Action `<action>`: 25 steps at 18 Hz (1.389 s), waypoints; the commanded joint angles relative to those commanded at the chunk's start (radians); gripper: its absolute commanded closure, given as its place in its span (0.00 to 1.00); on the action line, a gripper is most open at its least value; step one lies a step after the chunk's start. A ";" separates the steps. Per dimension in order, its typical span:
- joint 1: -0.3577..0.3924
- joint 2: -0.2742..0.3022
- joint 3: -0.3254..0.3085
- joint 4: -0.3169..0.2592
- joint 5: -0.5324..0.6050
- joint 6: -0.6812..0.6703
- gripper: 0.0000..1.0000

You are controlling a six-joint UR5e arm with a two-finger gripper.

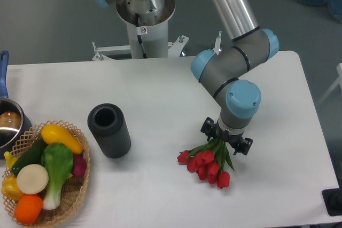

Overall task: Pick up the flowers from the table
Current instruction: 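Close the gripper on the stems and lift the tulips up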

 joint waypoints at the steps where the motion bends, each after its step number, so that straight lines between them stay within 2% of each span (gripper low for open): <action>1: 0.000 0.000 0.000 -0.001 0.003 0.000 0.72; 3: 0.000 0.002 0.000 -0.003 0.002 -0.002 0.99; 9: 0.014 0.040 -0.006 -0.006 0.008 -0.005 1.00; 13: 0.043 0.058 0.047 -0.014 0.008 -0.005 1.00; 18: 0.063 0.058 0.146 -0.121 0.014 -0.002 1.00; 22: 0.060 0.060 0.172 -0.129 0.025 0.006 1.00; 25: 0.055 0.061 0.175 -0.139 0.070 0.076 1.00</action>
